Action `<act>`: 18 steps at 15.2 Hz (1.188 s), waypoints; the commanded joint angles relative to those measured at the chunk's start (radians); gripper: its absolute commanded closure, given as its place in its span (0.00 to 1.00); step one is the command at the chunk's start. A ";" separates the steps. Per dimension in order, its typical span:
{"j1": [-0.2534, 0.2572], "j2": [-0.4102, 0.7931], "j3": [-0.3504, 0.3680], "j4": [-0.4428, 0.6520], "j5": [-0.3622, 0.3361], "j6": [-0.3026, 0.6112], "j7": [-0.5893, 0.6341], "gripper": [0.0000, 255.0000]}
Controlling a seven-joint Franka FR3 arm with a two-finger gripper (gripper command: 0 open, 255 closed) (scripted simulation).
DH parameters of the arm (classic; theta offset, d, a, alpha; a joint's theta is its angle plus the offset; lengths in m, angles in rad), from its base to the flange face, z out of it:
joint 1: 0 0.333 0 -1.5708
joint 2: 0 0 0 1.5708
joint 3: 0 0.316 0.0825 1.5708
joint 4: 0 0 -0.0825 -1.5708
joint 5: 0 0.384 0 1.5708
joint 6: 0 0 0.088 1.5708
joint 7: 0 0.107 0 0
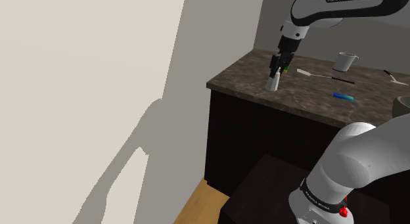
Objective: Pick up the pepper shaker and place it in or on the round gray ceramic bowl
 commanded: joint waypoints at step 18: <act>0.009 0.017 0.013 0.133 0.014 -0.116 0.000 1.00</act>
